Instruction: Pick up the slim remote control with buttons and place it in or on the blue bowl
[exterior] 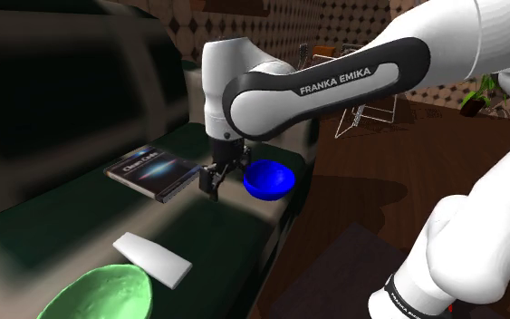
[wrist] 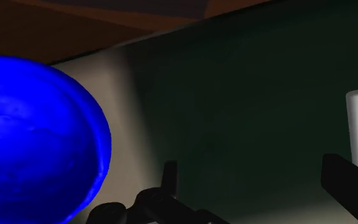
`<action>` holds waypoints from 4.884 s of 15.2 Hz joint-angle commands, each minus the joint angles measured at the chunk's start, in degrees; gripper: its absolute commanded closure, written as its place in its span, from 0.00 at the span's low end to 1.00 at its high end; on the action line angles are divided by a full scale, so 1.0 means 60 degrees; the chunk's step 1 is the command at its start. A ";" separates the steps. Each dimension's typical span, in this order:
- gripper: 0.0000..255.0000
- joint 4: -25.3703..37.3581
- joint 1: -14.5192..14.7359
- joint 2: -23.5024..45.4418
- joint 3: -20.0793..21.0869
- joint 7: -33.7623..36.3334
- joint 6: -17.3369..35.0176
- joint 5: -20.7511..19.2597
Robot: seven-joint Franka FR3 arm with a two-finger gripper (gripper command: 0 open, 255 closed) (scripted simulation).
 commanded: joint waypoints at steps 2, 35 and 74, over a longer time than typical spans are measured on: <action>0.00 0.0709 0.0184 0.1089 0.0332 0.0368 0.0271 -0.0382; 1.00 0.4797 0.2164 0.6426 0.0705 0.1788 0.0762 -0.2741; 1.00 0.5794 0.1548 0.4525 0.1004 0.0904 -0.1930 -0.1804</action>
